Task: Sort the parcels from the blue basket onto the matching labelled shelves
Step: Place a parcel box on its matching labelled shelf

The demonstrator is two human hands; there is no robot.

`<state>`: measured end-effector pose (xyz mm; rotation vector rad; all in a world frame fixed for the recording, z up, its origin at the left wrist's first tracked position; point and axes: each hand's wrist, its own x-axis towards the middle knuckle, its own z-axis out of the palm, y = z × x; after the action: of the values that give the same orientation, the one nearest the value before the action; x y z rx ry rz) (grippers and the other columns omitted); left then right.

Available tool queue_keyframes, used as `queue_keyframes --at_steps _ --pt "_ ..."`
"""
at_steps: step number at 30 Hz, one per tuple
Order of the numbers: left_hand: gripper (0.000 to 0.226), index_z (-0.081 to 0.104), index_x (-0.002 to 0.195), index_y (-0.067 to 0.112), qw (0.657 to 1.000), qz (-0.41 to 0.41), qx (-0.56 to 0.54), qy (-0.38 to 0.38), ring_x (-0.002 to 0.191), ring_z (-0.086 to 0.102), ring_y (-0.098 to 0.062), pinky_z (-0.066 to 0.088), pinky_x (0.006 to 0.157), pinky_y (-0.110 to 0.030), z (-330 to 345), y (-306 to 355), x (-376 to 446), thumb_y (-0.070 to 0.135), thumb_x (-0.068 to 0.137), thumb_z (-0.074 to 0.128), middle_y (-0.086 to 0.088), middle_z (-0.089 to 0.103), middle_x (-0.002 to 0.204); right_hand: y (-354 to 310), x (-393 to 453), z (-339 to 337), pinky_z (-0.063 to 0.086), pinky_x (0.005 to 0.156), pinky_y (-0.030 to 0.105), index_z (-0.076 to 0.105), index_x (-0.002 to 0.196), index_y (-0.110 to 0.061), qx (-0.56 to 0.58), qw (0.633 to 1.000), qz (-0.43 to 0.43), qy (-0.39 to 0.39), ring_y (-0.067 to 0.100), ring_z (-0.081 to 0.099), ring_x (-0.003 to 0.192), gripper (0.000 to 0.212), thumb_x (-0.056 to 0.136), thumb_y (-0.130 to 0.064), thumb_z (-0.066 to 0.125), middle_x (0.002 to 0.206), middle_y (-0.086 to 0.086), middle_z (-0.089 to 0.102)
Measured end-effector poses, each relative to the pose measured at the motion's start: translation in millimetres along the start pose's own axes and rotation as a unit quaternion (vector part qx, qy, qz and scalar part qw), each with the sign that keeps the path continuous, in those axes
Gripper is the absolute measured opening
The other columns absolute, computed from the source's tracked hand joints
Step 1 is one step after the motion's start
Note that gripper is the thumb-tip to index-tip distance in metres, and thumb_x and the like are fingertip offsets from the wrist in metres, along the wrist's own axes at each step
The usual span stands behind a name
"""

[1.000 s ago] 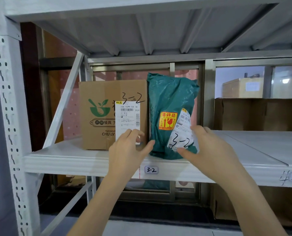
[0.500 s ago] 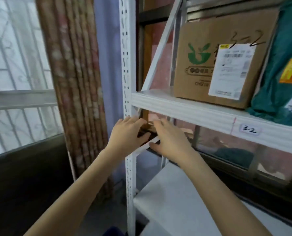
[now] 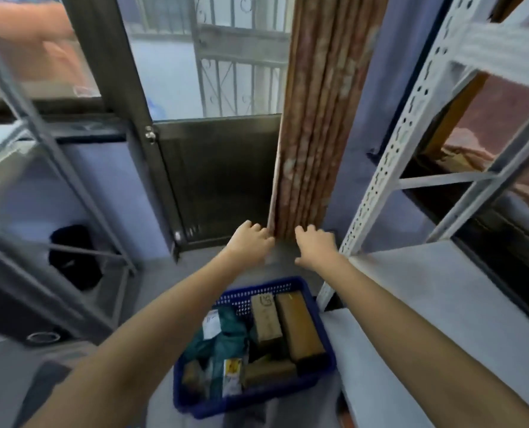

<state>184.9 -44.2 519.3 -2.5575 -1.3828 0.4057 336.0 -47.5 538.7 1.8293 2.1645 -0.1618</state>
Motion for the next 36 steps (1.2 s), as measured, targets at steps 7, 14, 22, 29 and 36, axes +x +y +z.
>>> queue_keyframes --at_steps 7,14,22,29,36 --pt "0.044 0.048 0.130 0.013 0.972 -0.062 -0.049 -0.223 0.117 0.051 -0.028 0.037 0.098 -0.038 143 1 -70 0.034 0.092 0.053 -0.009 0.053 0.129 -62 24 114 0.040 0.098 0.048 0.024 0.145 -0.011 -0.126 0.973 -0.101 -0.165 0.037 0.045 0.124 0.063 0.092 -0.024 0.056 0.141 0.018 0.039" --pt "0.042 0.046 0.132 0.012 0.946 -0.066 -0.104 -0.299 0.118 0.049 -0.028 0.034 0.098 -0.037 220 8 -88 0.030 0.094 0.050 -0.011 0.052 0.129 -104 47 191 0.043 0.096 0.043 0.024 0.143 -0.013 -0.041 0.954 -0.085 -0.285 0.033 0.046 0.123 0.070 0.089 -0.040 0.060 0.140 0.014 0.040" --pt "0.044 0.044 0.131 0.010 0.920 -0.002 -0.138 -0.366 0.118 0.048 -0.030 0.034 0.098 -0.039 321 52 -46 0.029 0.093 0.053 -0.013 0.051 0.128 -101 82 306 0.047 0.087 0.037 0.033 0.134 -0.015 0.091 0.924 0.048 -0.368 0.027 0.051 0.117 0.066 0.083 -0.046 0.062 0.132 0.009 0.045" --pt "0.043 0.036 0.139 0.006 0.905 0.030 -0.186 -0.382 0.122 0.045 -0.032 0.033 0.100 -0.040 436 115 18 0.022 0.099 0.042 -0.016 0.046 0.134 -80 148 431 0.045 0.080 0.033 0.032 0.134 -0.013 0.151 0.904 0.104 -0.386 0.027 0.051 0.117 0.058 0.089 -0.041 0.057 0.135 0.011 0.040" --pt "0.045 0.029 0.141 0.007 0.894 -0.075 -0.243 -0.370 0.125 0.042 -0.030 0.034 0.100 -0.038 534 149 91 0.024 0.100 0.038 -0.013 0.043 0.137 -60 223 523 0.048 0.079 0.036 0.030 0.134 -0.011 0.236 0.902 0.224 -0.283 0.029 0.051 0.114 0.063 0.086 -0.036 0.063 0.131 0.013 0.041"
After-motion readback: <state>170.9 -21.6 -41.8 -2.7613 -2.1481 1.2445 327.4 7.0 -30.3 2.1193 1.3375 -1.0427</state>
